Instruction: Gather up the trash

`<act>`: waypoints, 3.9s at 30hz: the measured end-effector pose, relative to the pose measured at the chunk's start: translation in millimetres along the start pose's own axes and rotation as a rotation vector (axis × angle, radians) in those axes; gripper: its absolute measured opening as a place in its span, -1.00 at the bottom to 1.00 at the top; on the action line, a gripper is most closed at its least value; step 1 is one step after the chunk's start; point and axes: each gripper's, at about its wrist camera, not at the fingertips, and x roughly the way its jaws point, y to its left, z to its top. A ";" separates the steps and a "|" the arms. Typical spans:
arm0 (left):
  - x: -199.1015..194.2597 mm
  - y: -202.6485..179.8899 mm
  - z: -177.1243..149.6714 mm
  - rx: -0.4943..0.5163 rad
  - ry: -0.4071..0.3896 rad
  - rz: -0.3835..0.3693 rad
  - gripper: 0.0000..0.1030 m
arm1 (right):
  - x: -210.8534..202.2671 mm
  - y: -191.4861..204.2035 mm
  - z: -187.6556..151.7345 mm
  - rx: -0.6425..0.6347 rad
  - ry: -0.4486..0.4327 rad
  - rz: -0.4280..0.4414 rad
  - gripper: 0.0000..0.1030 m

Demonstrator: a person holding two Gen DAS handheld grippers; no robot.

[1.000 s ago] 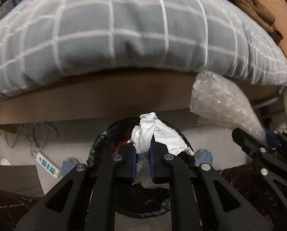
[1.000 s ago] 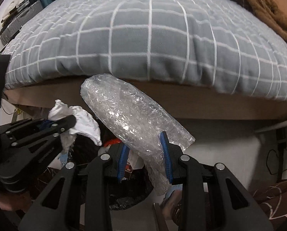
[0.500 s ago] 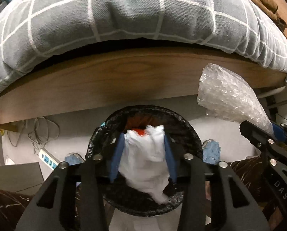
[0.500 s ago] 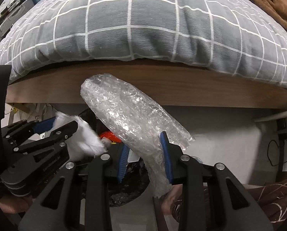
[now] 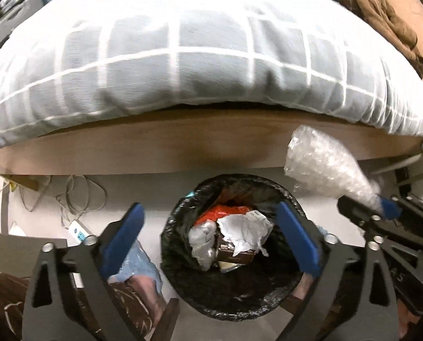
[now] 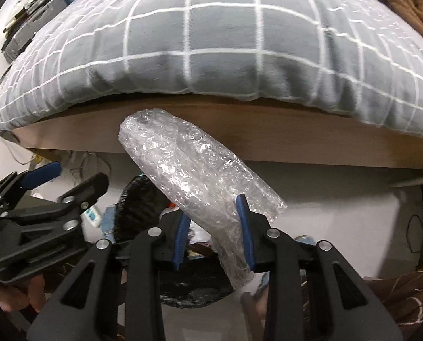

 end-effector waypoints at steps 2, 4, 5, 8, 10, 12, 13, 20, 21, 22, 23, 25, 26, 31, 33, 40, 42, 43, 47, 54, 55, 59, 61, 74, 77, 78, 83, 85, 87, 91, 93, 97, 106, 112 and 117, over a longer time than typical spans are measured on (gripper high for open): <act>-2.8 7.9 -3.9 -0.012 0.002 0.018 0.89 | 4.3 10.0 -4.7 -0.015 0.006 -0.006 -0.38; -1.4 18.8 -8.9 -0.037 0.023 0.023 0.89 | 9.3 18.5 -7.2 -0.026 0.021 -0.007 -0.38; 0.0 24.1 -11.2 -0.048 0.030 0.030 0.89 | 11.3 21.1 -9.4 -0.028 0.027 -0.004 -0.38; 2.4 31.3 -16.1 -0.053 0.041 0.049 0.89 | 18.4 30.8 -13.9 -0.054 0.050 -0.006 -0.37; 4.6 35.4 -20.0 -0.050 0.043 0.064 0.89 | 24.5 39.3 -16.8 -0.078 0.071 -0.013 -0.35; 8.5 39.8 -24.0 -0.056 0.060 0.070 0.89 | 29.8 45.4 -17.1 -0.084 0.079 -0.017 -0.33; 9.7 40.8 -25.2 -0.057 0.064 0.072 0.89 | 31.1 46.5 -17.2 -0.087 0.081 -0.021 -0.32; 16.1 43.0 -26.9 -0.070 0.081 0.059 0.89 | 35.7 50.5 -16.2 -0.100 0.077 -0.036 0.07; 17.4 43.8 -27.2 -0.074 0.085 0.054 0.89 | 36.1 50.8 -15.8 -0.098 0.078 -0.035 0.16; 17.9 43.2 -27.7 -0.076 0.085 0.051 0.89 | 35.2 49.6 -15.2 -0.095 0.077 -0.035 0.19; 17.6 42.5 -27.8 -0.076 0.084 0.051 0.89 | 32.0 45.1 -13.8 -0.091 0.072 -0.038 0.27; 15.2 41.7 -27.1 -0.075 0.081 0.055 0.89 | 26.8 36.4 -12.3 -0.077 0.064 -0.045 0.38; 13.5 41.7 -26.7 -0.077 0.076 0.054 0.89 | 24.2 33.6 -11.6 -0.070 0.058 -0.045 0.46; -13.0 39.5 -15.3 -0.089 0.022 0.048 0.89 | -10.4 7.9 -7.6 -0.027 -0.025 -0.094 0.77; -32.3 36.3 -7.6 -0.092 -0.021 0.043 0.89 | -33.2 -1.9 -2.9 0.005 -0.081 -0.097 0.85; -111.5 14.5 19.1 -0.058 -0.164 0.023 0.89 | -122.5 -12.9 8.7 0.035 -0.243 -0.153 0.85; -132.7 10.0 22.8 -0.053 -0.194 0.013 0.89 | -149.9 -14.0 9.4 0.039 -0.286 -0.146 0.85; -146.1 6.9 24.0 -0.049 -0.212 0.007 0.89 | -162.2 -13.5 9.4 0.040 -0.310 -0.148 0.85; -184.6 -3.3 21.8 -0.018 -0.277 0.020 0.89 | -207.3 -12.7 4.2 0.046 -0.398 -0.157 0.85; -221.3 -13.0 6.2 0.003 -0.331 0.020 0.89 | -246.6 -7.3 -12.0 0.036 -0.458 -0.156 0.85; -225.0 -13.7 3.7 0.006 -0.337 0.018 0.89 | -249.3 -7.7 -14.6 0.038 -0.470 -0.152 0.85; -224.7 -13.8 -3.8 0.018 -0.345 0.036 0.89 | -248.6 -8.6 -21.7 0.042 -0.469 -0.157 0.85; -221.8 -13.0 -5.9 0.012 -0.337 0.033 0.89 | -246.1 -9.0 -23.0 0.046 -0.463 -0.157 0.85; -208.3 -12.9 -4.4 0.010 -0.317 0.027 0.89 | -235.5 -8.7 -22.4 0.043 -0.454 -0.159 0.85; -210.9 -14.4 -4.5 0.013 -0.325 0.026 0.89 | -236.5 -7.4 -22.8 0.035 -0.456 -0.159 0.85; -211.4 -14.4 -4.2 0.012 -0.326 0.025 0.89 | -237.3 -6.7 -22.5 0.034 -0.457 -0.159 0.85; -213.0 -13.0 -4.6 0.008 -0.329 0.025 0.89 | -237.9 -5.3 -22.7 0.036 -0.455 -0.159 0.85; -213.5 -12.0 -4.4 0.007 -0.330 0.025 0.89 | -237.9 -5.7 -23.0 0.037 -0.455 -0.160 0.85; -213.8 -11.1 -4.5 0.005 -0.331 0.025 0.89 | -237.8 -5.8 -22.9 0.037 -0.455 -0.158 0.85; -213.1 -9.4 -4.0 0.004 -0.330 0.027 0.89 | -237.9 -5.8 -22.7 0.037 -0.454 -0.158 0.85; -211.6 -8.1 -3.9 0.002 -0.324 0.029 0.89 | -238.1 -5.7 -22.7 0.039 -0.455 -0.160 0.85; -211.3 -6.6 -4.4 -0.003 -0.322 0.026 0.89 | -237.8 -6.5 -22.0 0.038 -0.454 -0.160 0.85; -210.7 -6.9 -3.9 0.000 -0.325 0.048 0.89 | -235.8 -6.3 -20.8 0.040 -0.449 -0.177 0.85; -208.7 -7.3 -3.6 0.009 -0.321 0.065 0.89 | -235.7 -4.5 -20.6 0.040 -0.452 -0.182 0.85; -208.6 -9.5 -3.9 0.021 -0.325 0.070 0.89 | -235.9 -3.4 -21.1 0.041 -0.452 -0.179 0.85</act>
